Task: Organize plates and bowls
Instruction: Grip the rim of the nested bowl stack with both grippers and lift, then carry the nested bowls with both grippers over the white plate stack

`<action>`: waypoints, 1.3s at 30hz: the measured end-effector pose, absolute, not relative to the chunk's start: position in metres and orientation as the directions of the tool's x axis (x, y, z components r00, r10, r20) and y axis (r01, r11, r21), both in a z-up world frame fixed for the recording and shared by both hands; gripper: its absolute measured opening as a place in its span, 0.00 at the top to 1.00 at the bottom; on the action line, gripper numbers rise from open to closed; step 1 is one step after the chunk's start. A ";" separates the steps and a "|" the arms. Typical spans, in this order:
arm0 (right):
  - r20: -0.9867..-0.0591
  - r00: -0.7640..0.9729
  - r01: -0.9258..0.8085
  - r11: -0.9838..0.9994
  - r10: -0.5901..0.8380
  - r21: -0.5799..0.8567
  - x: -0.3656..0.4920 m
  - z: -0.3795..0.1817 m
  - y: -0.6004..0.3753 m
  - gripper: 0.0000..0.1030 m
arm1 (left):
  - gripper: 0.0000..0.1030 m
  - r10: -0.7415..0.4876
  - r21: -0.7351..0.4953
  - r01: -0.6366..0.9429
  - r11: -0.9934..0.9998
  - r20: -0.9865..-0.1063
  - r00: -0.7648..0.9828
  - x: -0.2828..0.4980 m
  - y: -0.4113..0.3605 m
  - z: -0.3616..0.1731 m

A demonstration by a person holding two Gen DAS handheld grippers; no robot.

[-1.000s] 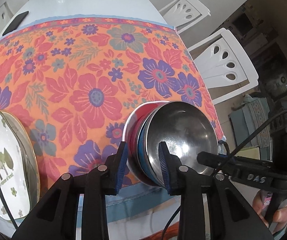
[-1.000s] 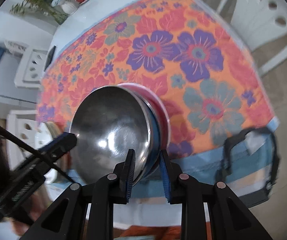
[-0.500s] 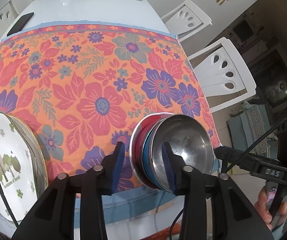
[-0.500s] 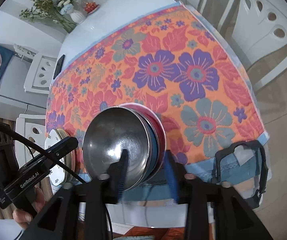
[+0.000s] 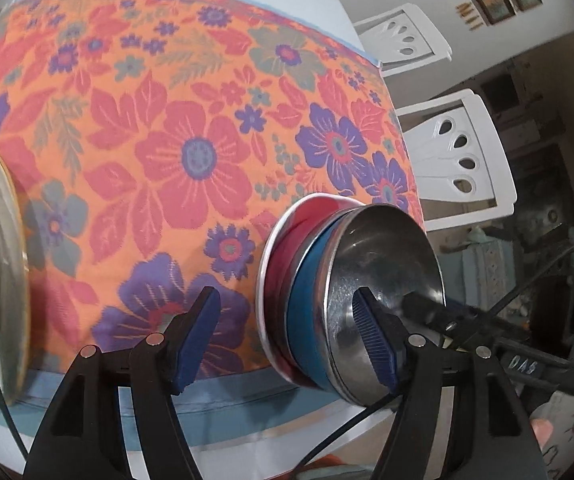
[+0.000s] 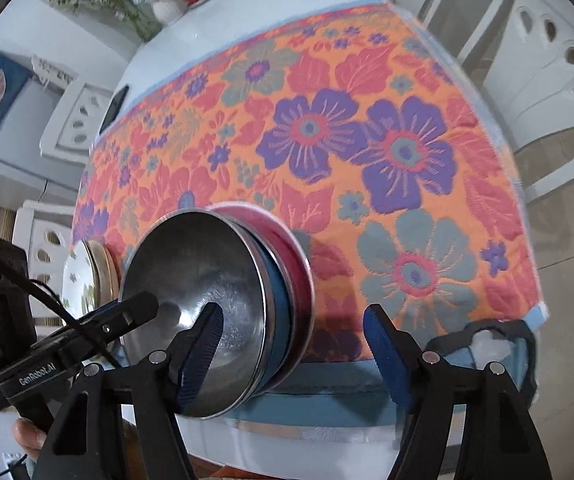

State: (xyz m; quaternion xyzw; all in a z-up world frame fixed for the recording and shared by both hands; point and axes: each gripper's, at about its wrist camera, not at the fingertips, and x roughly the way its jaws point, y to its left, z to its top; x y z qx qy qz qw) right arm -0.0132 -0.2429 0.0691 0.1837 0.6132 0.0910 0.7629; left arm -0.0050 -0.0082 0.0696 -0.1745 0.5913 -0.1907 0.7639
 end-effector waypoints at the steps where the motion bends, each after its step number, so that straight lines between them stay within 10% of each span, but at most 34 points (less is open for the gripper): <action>1: -0.902 0.226 0.080 0.916 0.368 0.393 -0.012 0.065 -0.241 0.34 | 0.36 -0.500 -0.497 0.078 0.864 -0.834 0.231 -0.004 -0.009 0.066; 12: -0.870 0.158 0.087 0.871 0.467 0.483 0.006 0.026 -0.236 0.41 | 0.54 -0.577 -0.581 0.046 0.813 -0.791 0.204 -0.001 -0.011 0.042; 39: -0.838 0.155 -0.070 0.852 0.523 0.519 0.025 0.046 -0.211 0.49 | 0.56 -0.530 -0.542 0.067 0.837 -0.777 0.339 0.001 0.001 0.075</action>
